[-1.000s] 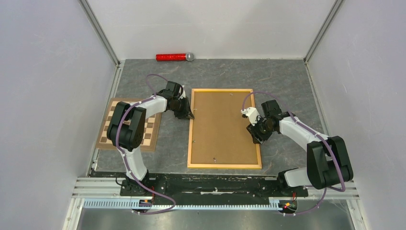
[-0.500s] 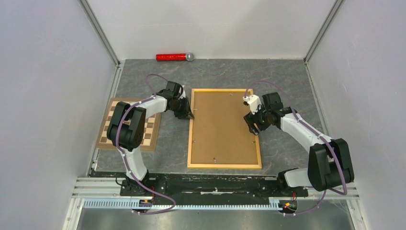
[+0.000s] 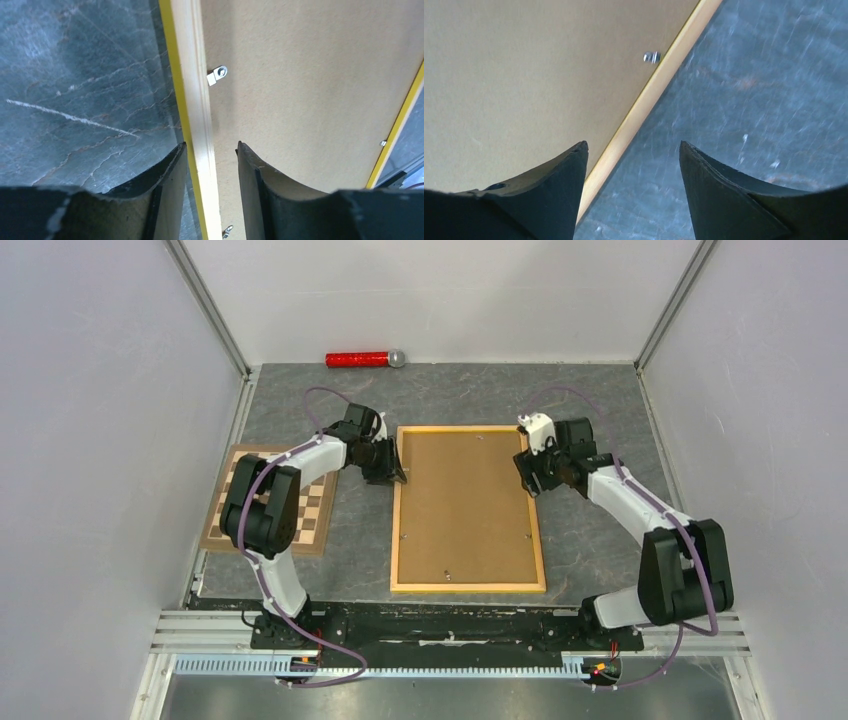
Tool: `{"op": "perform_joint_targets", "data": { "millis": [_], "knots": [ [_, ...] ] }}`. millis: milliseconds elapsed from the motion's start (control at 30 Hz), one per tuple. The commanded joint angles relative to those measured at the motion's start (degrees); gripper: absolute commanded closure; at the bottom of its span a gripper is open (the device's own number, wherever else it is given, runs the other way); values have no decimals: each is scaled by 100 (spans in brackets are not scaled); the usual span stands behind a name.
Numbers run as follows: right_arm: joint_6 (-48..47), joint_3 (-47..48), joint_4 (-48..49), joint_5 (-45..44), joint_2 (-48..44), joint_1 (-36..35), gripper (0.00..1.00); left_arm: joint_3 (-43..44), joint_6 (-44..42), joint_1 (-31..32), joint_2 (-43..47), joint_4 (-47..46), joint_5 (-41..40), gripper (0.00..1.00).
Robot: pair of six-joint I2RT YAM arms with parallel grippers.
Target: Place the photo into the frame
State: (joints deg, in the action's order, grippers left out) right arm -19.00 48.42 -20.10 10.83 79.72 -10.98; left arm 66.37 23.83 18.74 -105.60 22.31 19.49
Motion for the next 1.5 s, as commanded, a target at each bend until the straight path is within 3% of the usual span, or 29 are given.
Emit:
{"op": "perform_joint_targets", "data": {
  "millis": [0,467,600,967,1233,1467],
  "knots": [
    [192,809,810,178,572,4,30,321,-297,-2,183,115,150,51],
    [-269,3480,771,585,3074,-165,24,316,-640,4,59,301,29,50],
    [-425,3925,644,736,3532,-260,24,282,-670,15,-3,301,27,55],
    [-517,4461,600,947,4217,-351,23,208,-826,144,-155,347,-114,56],
    [-516,4255,591,1028,3952,-351,24,613,-1243,299,-515,677,-452,78],
    [-397,3921,587,880,3544,-265,24,1777,-2040,384,-1337,1654,-537,98]
  ]
}}
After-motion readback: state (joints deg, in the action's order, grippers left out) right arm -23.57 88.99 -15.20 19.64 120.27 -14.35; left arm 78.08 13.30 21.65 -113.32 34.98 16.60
